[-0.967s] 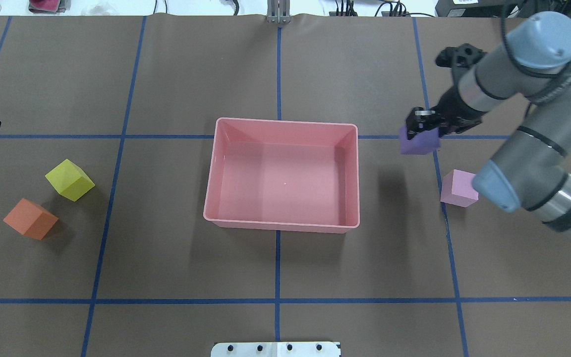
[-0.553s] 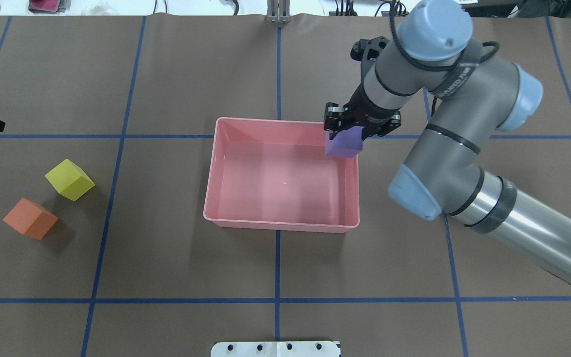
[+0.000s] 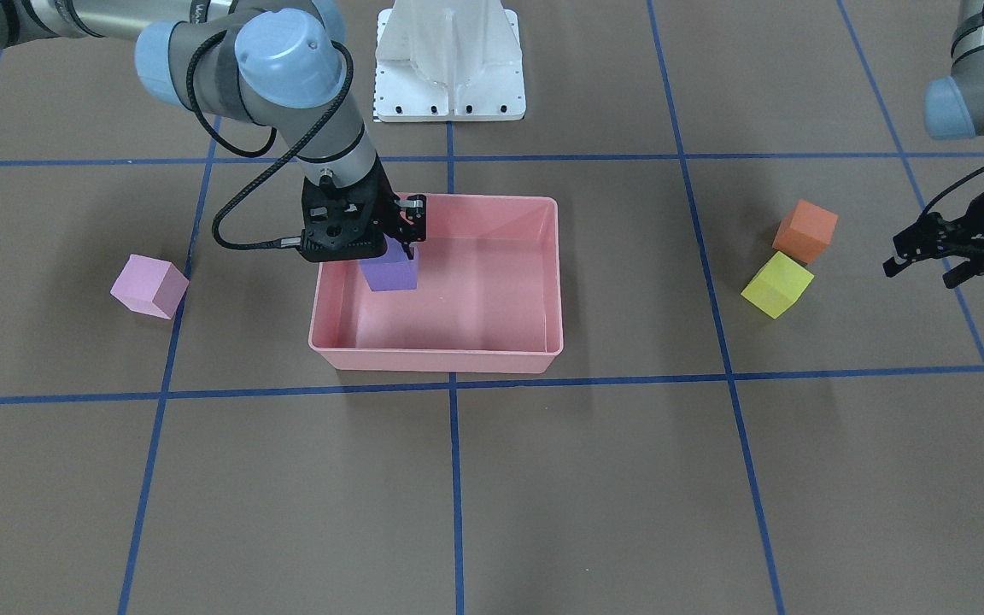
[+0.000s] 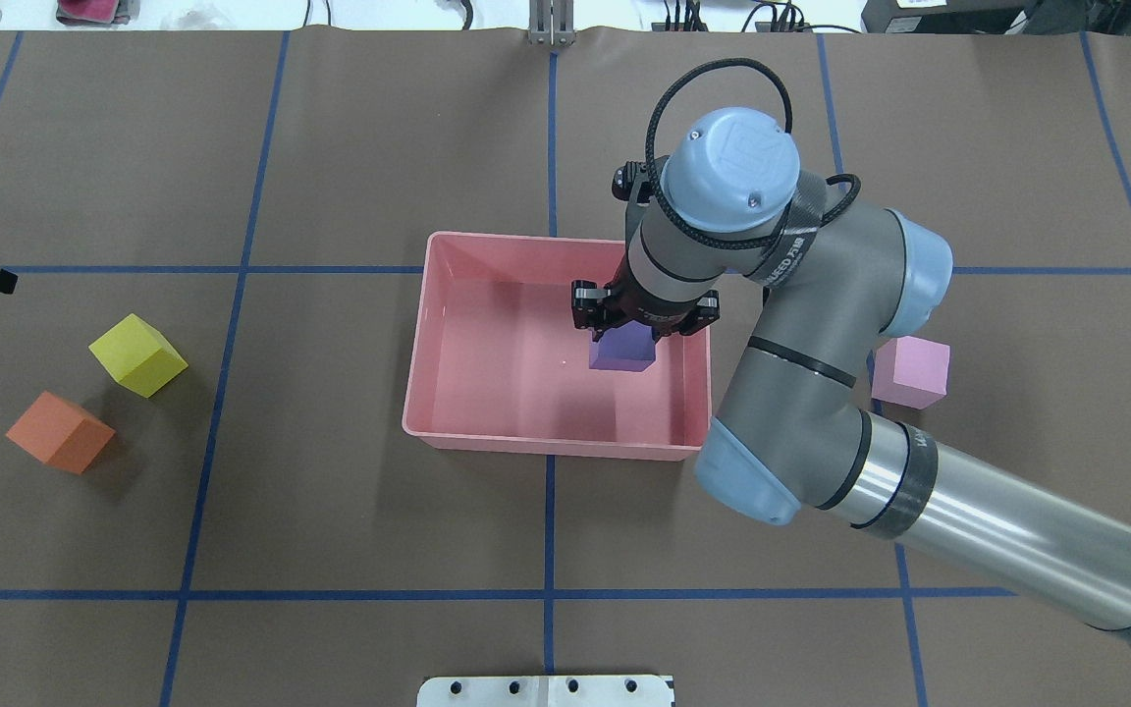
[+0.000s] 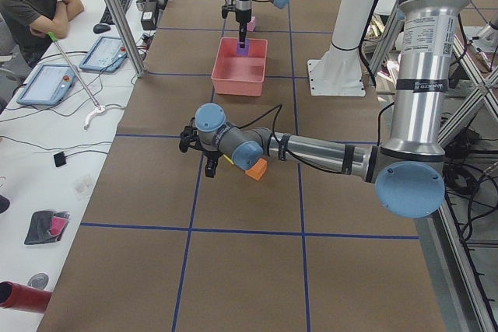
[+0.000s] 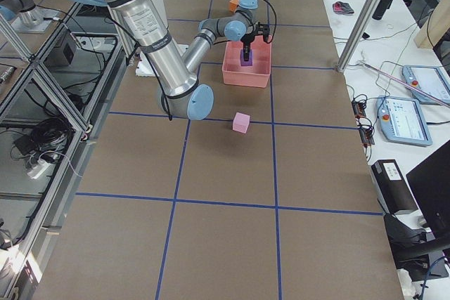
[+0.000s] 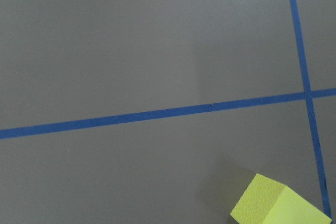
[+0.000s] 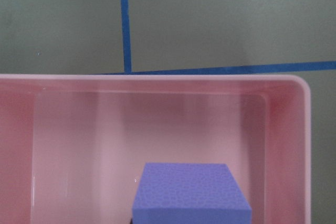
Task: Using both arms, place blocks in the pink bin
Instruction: 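Carry the purple cube with the right gripper over the pink bin, then drop the purple cube into the bin while left gripper reaches orange cube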
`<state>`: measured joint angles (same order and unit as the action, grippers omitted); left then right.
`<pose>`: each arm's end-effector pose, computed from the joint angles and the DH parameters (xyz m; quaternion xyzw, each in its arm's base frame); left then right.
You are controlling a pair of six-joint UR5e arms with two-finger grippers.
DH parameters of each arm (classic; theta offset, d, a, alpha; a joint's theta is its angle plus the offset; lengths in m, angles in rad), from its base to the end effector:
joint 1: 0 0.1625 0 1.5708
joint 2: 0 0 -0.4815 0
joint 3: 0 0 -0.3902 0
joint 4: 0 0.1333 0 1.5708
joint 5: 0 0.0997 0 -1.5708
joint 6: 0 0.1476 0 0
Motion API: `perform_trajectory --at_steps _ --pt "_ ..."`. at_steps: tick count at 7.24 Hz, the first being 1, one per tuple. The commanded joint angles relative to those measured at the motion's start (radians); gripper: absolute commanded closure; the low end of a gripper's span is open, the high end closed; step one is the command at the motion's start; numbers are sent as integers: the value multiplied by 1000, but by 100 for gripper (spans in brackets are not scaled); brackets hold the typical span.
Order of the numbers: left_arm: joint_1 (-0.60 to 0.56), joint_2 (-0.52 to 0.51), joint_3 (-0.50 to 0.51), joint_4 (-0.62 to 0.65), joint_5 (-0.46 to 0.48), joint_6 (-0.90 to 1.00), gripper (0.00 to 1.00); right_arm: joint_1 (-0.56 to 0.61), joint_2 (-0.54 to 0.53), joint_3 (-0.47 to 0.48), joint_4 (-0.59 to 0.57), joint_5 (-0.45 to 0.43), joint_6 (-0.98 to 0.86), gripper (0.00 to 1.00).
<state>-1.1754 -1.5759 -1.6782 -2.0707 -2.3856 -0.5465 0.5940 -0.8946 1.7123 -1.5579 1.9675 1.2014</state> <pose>0.1802 -0.4991 0.6257 0.0752 0.4622 0.0530 0.8820 -0.5672 -0.4751 0.2716 0.0235 -0.4341 0.0215 0.9003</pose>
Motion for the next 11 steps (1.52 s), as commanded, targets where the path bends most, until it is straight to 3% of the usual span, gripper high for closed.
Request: perform_trajectory --at_steps 1,2,8,9,10,11 --pt "160 68 -102 -20 79 -52 1 -22 0 -8 5 -33 6 29" --pt "231 124 -145 -22 167 -47 1 -22 3 -3 6 -35 7 2" --pt "376 159 -143 -20 308 -41 1 76 -3 19 7 33 6 1" --pt "378 159 -141 -19 304 -43 32 120 -9 24 7 89 4 2" --pt "378 155 -140 -16 301 -49 75 176 -29 35 7 135 -2 2" --pt "376 160 -143 -16 292 -56 100 226 -109 82 6 149 -17 2"
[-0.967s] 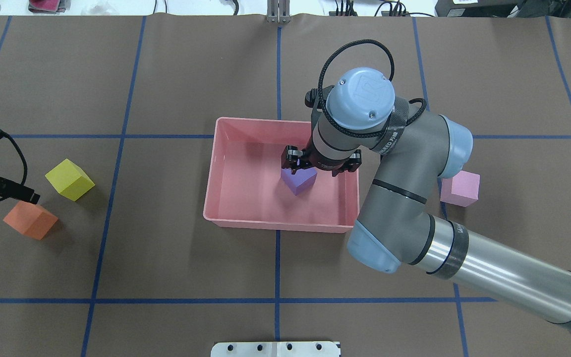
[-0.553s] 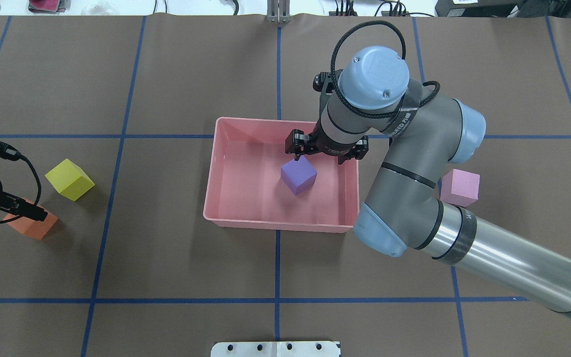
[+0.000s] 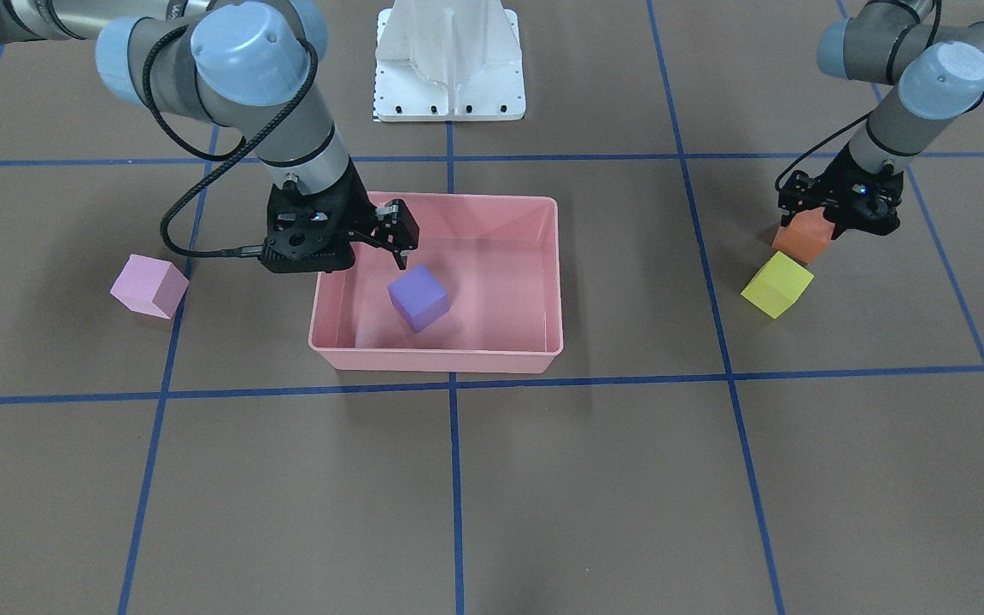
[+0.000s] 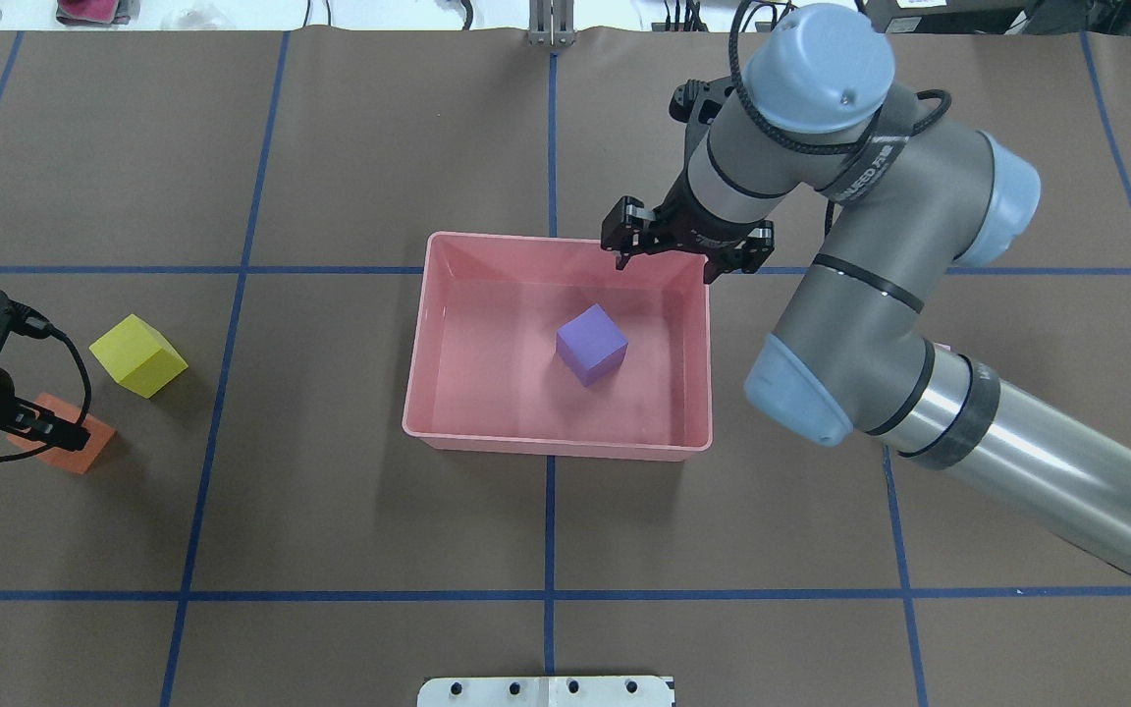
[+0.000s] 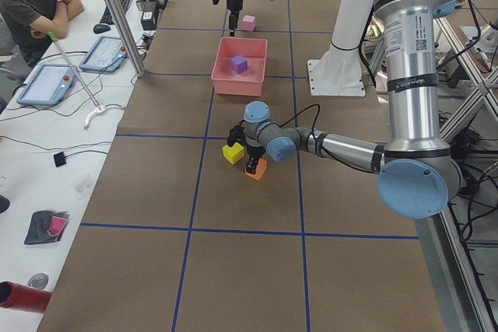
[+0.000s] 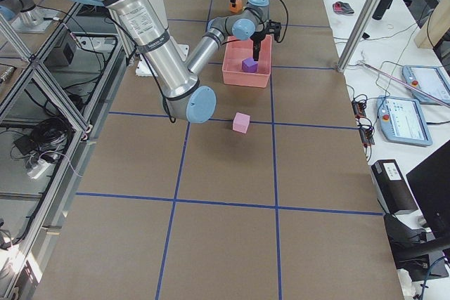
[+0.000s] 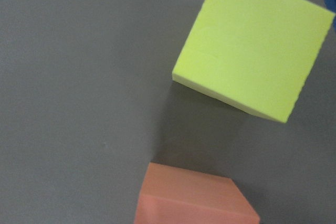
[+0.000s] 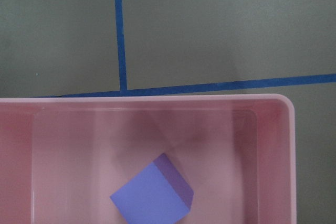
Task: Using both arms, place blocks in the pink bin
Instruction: 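Lift orange cube with left gripper while right gripper descends on pink cube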
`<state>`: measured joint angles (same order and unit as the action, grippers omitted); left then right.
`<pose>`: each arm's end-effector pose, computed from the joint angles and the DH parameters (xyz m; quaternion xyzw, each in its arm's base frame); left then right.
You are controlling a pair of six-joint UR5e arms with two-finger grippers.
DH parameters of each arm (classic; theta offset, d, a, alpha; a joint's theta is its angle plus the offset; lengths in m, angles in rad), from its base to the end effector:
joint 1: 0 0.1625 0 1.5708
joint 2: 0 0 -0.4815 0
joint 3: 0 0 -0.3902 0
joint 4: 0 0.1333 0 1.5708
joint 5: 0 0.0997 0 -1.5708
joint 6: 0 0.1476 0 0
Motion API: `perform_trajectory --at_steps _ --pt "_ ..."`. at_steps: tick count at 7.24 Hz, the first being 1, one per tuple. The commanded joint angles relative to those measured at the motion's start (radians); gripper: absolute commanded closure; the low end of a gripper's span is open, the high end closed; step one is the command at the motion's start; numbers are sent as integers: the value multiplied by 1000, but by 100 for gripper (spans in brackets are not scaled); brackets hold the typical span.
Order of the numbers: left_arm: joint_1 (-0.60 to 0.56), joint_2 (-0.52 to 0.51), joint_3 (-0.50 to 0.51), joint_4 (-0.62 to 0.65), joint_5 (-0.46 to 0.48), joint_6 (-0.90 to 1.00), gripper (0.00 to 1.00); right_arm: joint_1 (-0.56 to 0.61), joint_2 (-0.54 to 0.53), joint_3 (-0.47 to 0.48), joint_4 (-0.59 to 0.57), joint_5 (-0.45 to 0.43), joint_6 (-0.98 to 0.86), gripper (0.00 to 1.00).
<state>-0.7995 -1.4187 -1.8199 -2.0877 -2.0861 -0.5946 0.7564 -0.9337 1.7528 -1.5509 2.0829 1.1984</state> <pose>0.2848 -0.3799 0.6482 0.0734 0.3728 0.1580 0.9114 -0.4783 -0.5352 0.2763 0.0153 -0.4566 0.0673 0.8870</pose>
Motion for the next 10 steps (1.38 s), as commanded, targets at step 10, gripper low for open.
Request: perform_trajectory --at_steps 10 --pt "-6 -808 31 509 -192 -582 100 162 -465 -35 115 179 -271 1"
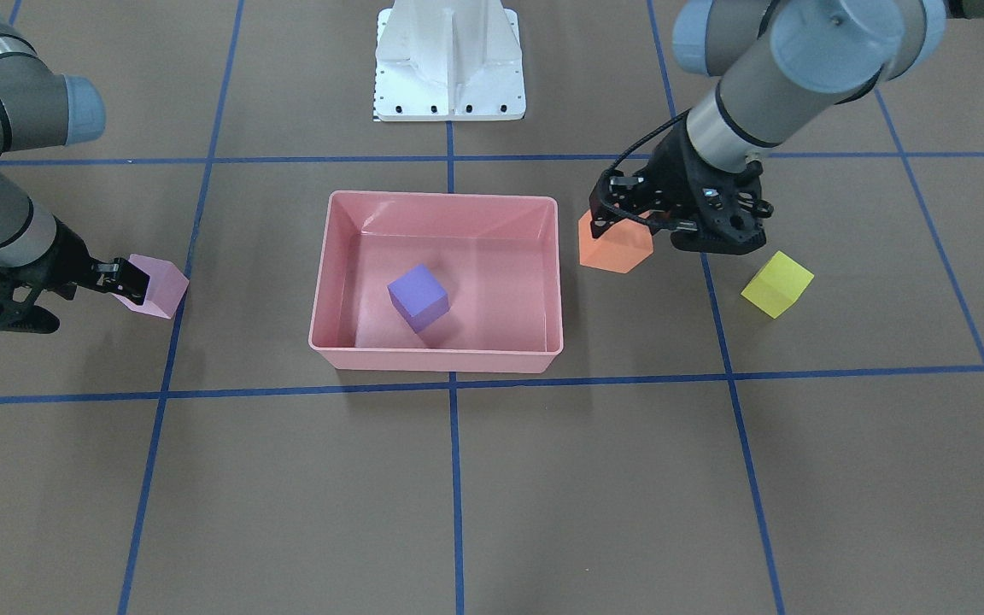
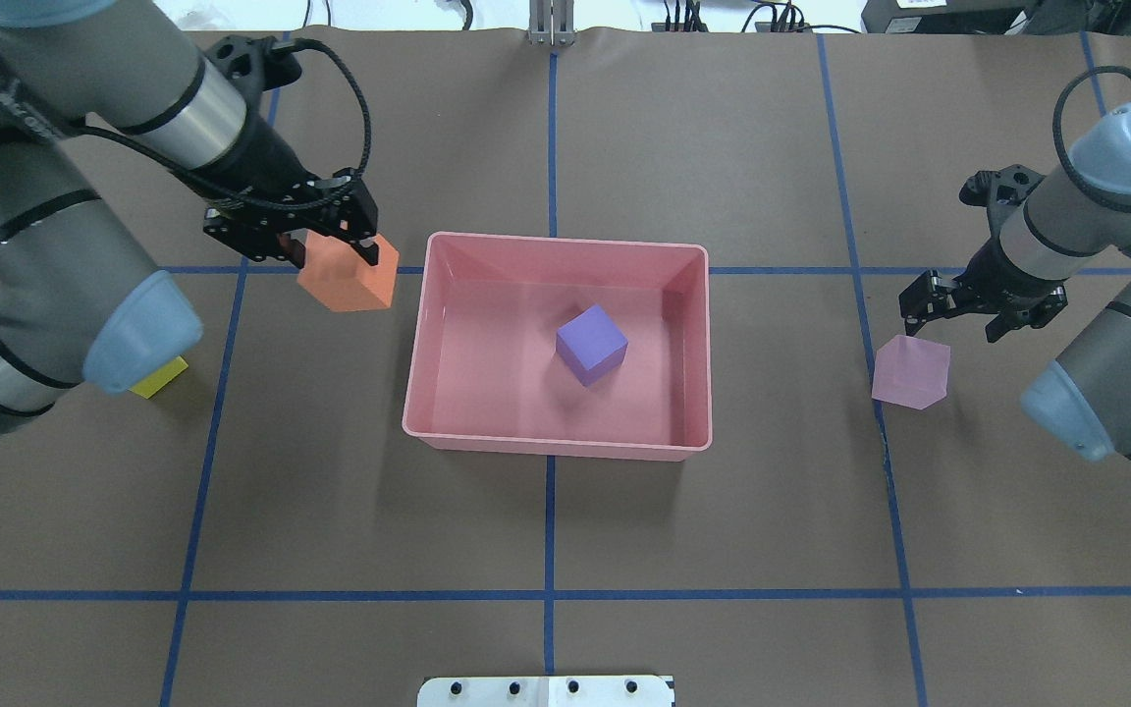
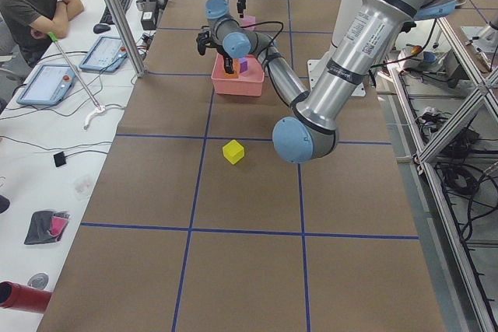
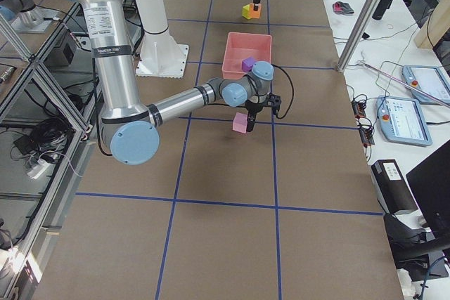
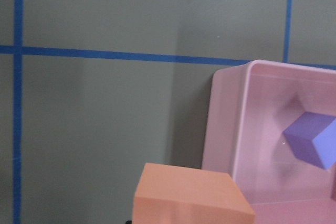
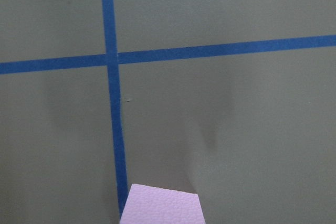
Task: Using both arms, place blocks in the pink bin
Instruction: 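Lift orange cube with left gripper while right gripper descends on pink cube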
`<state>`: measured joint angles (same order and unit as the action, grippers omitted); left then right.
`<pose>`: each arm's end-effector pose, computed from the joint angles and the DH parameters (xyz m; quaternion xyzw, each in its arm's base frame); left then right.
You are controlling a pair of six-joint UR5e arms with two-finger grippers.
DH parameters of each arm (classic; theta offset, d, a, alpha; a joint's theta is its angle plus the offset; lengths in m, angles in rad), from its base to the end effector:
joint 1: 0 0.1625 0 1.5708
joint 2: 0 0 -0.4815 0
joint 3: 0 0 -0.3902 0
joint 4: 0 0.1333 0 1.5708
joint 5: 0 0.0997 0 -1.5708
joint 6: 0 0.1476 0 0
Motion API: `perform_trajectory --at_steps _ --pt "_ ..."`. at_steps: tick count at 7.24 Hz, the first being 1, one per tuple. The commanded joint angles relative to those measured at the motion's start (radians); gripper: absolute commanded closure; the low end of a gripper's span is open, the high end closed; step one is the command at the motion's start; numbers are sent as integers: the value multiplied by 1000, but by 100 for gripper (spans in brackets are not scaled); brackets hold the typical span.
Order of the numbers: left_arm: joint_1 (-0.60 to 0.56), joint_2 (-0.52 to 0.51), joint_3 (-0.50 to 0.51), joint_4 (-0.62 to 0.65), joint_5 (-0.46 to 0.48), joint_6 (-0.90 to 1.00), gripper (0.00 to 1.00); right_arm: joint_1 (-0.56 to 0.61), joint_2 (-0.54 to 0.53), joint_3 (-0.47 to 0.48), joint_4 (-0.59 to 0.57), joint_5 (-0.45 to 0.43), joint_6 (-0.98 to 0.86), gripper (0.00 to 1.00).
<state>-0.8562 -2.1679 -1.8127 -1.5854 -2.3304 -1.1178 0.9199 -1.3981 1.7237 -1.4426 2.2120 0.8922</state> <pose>0.4202 -0.5326 0.2656 -0.0336 0.5105 -0.0189 0.8590 -0.3240 -0.4997 0.5746 -0.0611 -0.3690 0.0409 0.9265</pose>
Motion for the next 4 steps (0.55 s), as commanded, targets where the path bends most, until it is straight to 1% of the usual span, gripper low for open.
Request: perform_trajectory --at_steps 1,2,3,4 --pt "72 -70 26 7 69 -91 100 -3 4 8 11 67 116 1" --pt "103 -70 26 7 106 -96 100 -28 -4 -2 65 66 169 1" --pt "147 -70 27 7 149 -123 100 -47 -12 -22 111 60 183 1" --pt "182 -78 33 7 178 -143 100 -61 -13 -38 120 57 183 1"
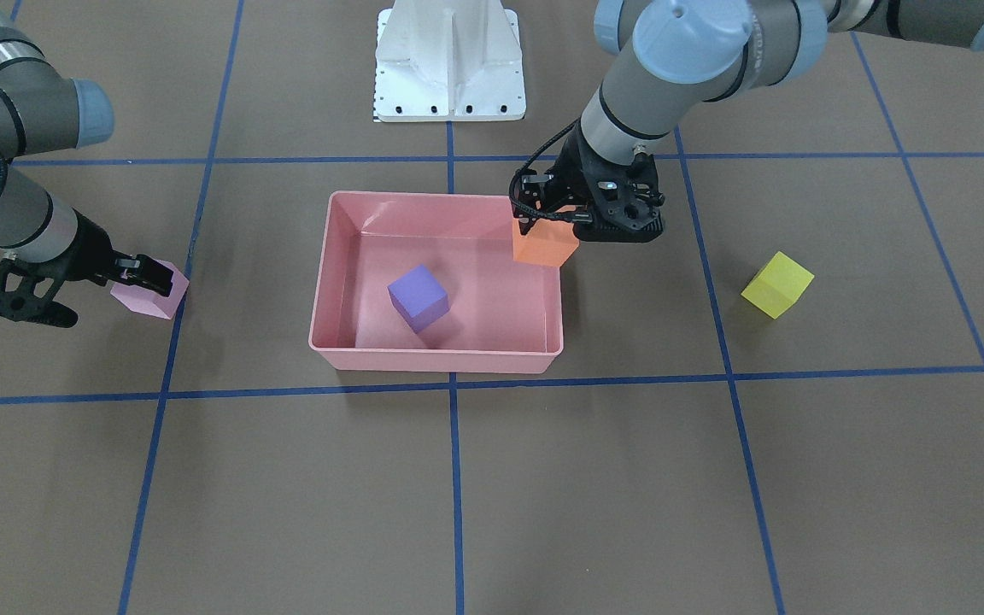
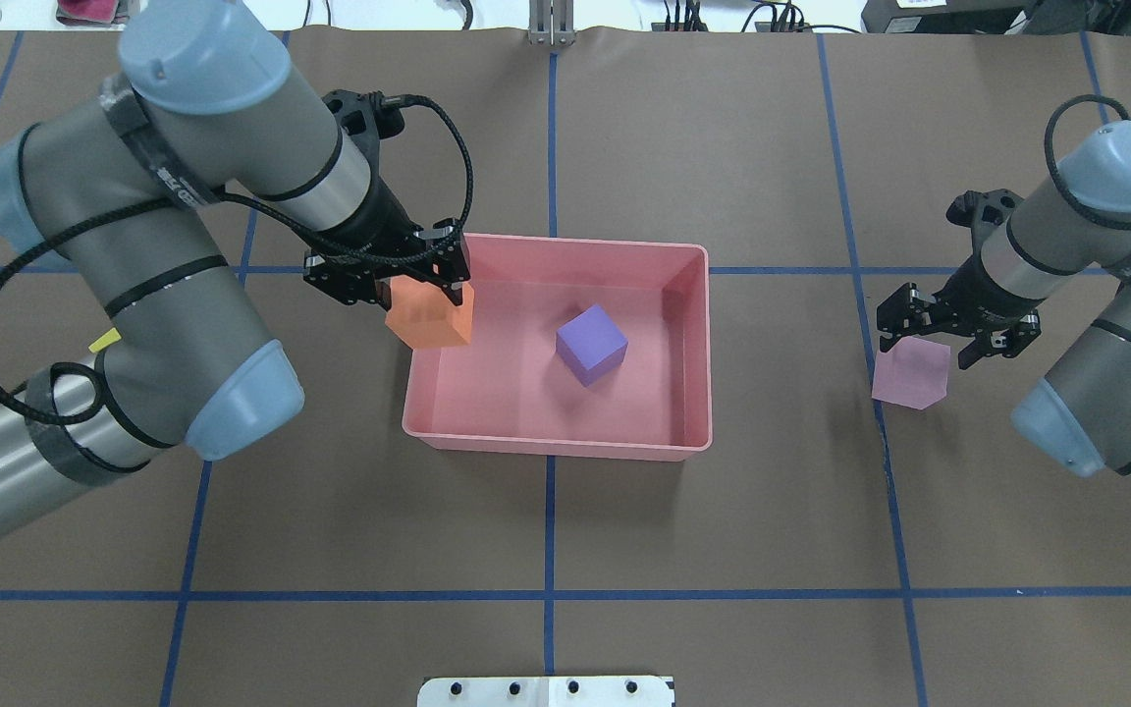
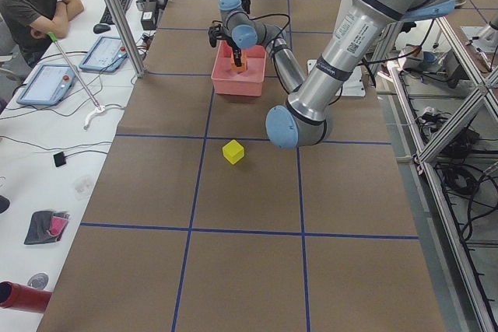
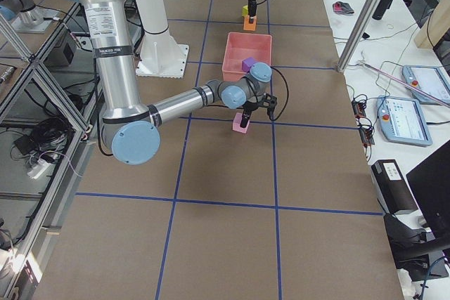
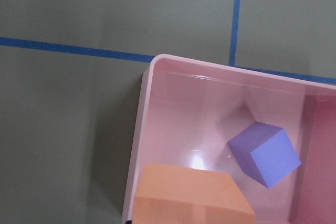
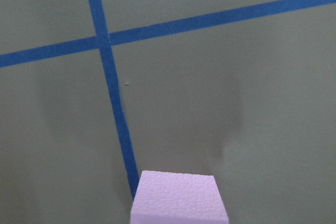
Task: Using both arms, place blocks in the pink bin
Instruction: 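Release orange cube into bin with left gripper while right lifts pink cube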
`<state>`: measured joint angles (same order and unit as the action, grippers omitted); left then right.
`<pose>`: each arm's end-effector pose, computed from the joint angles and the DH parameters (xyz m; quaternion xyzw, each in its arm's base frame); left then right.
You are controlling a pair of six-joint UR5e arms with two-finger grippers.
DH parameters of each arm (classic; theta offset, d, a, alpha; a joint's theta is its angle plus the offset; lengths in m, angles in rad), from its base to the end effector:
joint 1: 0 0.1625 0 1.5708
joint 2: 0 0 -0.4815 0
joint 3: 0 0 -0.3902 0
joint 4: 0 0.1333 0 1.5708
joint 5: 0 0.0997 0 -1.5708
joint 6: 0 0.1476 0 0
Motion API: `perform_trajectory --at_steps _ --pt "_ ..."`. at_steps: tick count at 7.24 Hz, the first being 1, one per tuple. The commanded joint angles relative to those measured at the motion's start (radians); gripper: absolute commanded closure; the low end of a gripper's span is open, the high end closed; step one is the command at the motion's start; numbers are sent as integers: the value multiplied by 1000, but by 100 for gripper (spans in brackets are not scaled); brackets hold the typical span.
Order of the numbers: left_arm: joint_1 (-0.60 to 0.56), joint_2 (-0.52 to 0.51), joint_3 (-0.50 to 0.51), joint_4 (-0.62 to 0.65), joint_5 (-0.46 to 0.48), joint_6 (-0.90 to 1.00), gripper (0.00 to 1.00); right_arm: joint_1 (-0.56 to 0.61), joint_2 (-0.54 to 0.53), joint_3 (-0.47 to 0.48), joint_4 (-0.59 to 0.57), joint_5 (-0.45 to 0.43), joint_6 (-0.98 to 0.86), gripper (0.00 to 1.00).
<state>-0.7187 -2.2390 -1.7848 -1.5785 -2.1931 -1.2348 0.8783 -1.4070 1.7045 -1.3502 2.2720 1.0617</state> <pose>0.4974 -0.4979 0.2372 -0.0326 0.4931 -0.0341 0.8687 -0.3500 -0.4815 0.5718 -0.1015 -0.3973 0.0801 0.9086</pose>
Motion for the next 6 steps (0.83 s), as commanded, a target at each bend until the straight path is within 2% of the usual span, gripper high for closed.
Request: perform_trajectory --at_steps 1,2,3,4,5,6 --pt "73 -7 7 0 53 -34 100 -21 -10 -19 28 -3 14 1" --pt "87 -10 33 -1 55 -34 100 -22 -12 -19 28 -5 15 31" --pt "96 -10 54 -6 65 -34 85 -22 -4 -17 28 1 18 99" --pt "96 -16 62 -8 69 -28 13 -19 5 -8 25 10 18 100" --pt "108 -18 65 -8 100 -26 1 11 26 7 10 20 18 100" --pt "107 -18 64 -8 101 -26 1 96 159 15 -118 117 18 100"
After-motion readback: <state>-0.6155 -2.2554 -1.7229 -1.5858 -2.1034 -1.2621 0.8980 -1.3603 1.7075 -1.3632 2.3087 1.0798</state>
